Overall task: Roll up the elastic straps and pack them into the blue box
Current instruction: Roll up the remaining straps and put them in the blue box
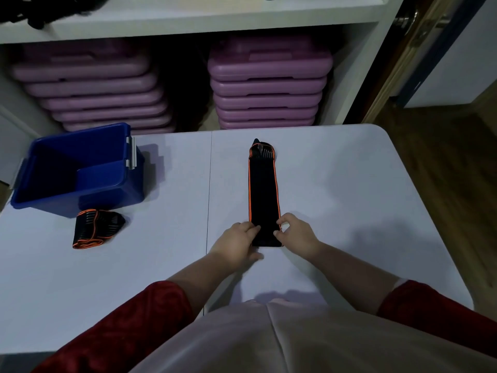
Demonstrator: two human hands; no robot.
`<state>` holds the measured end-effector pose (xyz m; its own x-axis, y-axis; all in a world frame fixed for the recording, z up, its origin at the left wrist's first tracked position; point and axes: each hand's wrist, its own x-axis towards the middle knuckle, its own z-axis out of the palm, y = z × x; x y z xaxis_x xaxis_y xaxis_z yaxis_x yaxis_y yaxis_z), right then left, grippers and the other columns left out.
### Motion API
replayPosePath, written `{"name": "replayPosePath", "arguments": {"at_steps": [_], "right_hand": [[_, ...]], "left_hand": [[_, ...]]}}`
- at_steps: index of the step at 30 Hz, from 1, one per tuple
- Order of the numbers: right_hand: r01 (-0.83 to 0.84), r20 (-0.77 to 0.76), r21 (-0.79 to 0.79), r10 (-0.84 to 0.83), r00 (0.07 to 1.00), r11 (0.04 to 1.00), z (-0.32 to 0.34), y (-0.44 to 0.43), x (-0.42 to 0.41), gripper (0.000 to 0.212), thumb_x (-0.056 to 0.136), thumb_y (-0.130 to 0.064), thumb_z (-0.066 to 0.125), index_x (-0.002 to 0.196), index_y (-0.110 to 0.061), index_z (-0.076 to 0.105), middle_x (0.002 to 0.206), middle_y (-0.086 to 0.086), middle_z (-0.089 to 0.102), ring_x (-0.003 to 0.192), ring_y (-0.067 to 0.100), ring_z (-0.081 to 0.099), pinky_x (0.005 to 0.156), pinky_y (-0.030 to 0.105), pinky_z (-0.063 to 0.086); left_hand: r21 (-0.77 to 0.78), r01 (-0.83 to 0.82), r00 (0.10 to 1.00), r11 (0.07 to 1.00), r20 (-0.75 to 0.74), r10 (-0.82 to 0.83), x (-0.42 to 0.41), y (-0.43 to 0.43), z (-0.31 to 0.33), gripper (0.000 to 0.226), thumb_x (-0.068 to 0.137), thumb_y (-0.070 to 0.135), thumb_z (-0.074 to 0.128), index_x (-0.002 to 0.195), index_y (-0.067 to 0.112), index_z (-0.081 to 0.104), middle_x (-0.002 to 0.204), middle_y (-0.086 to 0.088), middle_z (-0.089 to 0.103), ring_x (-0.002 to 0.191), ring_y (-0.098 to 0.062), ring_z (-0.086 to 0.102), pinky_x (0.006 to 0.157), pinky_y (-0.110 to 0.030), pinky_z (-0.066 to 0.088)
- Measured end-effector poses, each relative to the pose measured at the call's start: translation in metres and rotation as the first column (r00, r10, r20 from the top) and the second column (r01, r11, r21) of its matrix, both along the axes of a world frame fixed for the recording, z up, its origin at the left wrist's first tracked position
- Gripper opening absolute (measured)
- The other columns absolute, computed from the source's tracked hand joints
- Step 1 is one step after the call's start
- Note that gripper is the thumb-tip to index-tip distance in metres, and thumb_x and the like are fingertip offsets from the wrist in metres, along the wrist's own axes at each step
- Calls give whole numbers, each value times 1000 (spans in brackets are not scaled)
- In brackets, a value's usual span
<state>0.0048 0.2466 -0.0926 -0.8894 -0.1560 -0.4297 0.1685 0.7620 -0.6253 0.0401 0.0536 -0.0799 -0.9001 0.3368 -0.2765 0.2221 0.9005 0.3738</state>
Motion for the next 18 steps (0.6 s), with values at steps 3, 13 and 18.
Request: {"name": "replayPosePath", "arguments": {"at_steps": [3, 13, 18], "right_hand": [[-152, -200, 57, 160, 967, 987, 5, 5, -1, 24, 79, -25, 63, 102, -30, 60, 93, -1, 58, 91, 20, 59, 84, 33, 49], [-288, -158, -25, 281, 947, 957, 12, 13, -3, 29, 89, -25, 55, 118, -22, 52, 102, 3, 65, 93, 23, 62, 86, 40, 48], [-104, -65, -45, 101, 993, 994, 9, 1, -19, 14, 85, -32, 55, 97, -40, 52, 68, -6, 57, 72, 19, 60, 74, 37, 50]], "left_hand": [[-77, 79, 995, 994, -60, -84, -5, -1, 1, 56, 93, 31, 50, 143, 10, 39, 138, -12, 50, 124, -30, 45, 103, -37, 39], [161, -94, 993, 982, 84, 82, -22, -4, 8, 33, 91, 31, 50, 116, 10, 58, 105, -13, 62, 98, -30, 58, 77, -31, 42], [227, -182, 983, 957, 71, 170, -11, -1, 7, 65, 86, 27, 60, 144, 16, 33, 136, -9, 43, 114, -26, 55, 96, -29, 43]]}}
